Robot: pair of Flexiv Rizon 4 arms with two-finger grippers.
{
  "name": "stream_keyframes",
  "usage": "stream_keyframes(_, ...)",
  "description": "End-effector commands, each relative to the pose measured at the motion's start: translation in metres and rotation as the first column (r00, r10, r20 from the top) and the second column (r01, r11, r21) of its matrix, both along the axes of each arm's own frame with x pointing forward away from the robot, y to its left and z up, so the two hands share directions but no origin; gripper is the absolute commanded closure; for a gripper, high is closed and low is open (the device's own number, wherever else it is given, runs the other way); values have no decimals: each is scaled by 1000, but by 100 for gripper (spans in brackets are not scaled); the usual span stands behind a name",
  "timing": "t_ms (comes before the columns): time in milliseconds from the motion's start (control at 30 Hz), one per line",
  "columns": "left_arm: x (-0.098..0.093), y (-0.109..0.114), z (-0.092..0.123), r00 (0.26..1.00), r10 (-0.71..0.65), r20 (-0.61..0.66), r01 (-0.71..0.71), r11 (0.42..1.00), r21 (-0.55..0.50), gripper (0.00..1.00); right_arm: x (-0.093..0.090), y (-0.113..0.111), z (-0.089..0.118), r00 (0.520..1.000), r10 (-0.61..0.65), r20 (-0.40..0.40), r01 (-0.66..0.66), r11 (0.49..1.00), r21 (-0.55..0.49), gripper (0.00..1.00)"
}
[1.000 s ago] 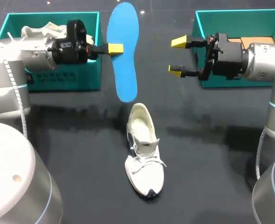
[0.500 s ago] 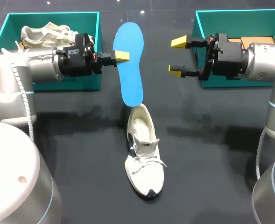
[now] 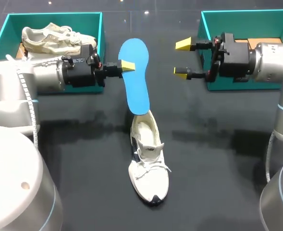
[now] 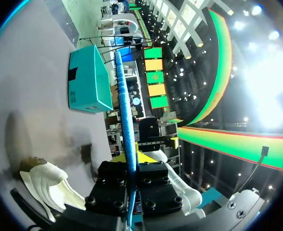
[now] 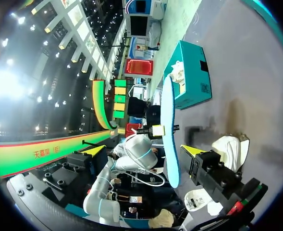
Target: Take the shoe out of the shoebox, open the shoe tongue, remove and reinsert the insole, then place the shoe into the shoebox
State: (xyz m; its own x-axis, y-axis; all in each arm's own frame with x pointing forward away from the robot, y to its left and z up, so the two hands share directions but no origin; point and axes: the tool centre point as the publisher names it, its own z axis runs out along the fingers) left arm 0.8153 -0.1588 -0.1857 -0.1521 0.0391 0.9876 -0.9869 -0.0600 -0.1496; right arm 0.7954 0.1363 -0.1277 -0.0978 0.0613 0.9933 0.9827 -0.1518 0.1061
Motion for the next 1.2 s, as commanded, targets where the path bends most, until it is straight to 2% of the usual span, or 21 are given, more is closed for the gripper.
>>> stream_keyframes(33, -4, -4, -1, 1000, 11, -21, -10, 1000, 15, 100, -2, -4, 15, 1000, 7, -9, -8, 996, -92, 0)
stream_keyframes(267, -4, -13, -6, 998, 11, -60, -9, 999, 36, 100, -5, -13, 32, 1000, 26, -15, -29, 961, -276, 0)
stream_keyframes(500, -7, -19, -9, 993, -2, -118, 7, 999, 36, 100, -9, -19, 44, 999, 22, -47, -41, 893, -449, 0)
stream_keyframes(767, -9, -23, -11, 991, -8, -132, 11, 1000, 22, 100, -17, -25, 59, 995, 5, -102, -68, 783, -618, 0)
stream_keyframes(1033, -13, -25, -16, 987, -18, -162, 19, 1000, 6, 100, -19, -24, 71, 984, -48, -174, -106, 628, -771, 0)
stream_keyframes(1200, -14, -26, -16, 983, -25, -181, 25, 1000, -6, 100, -16, -18, 80, 978, -73, -194, -124, 544, -830, 0)
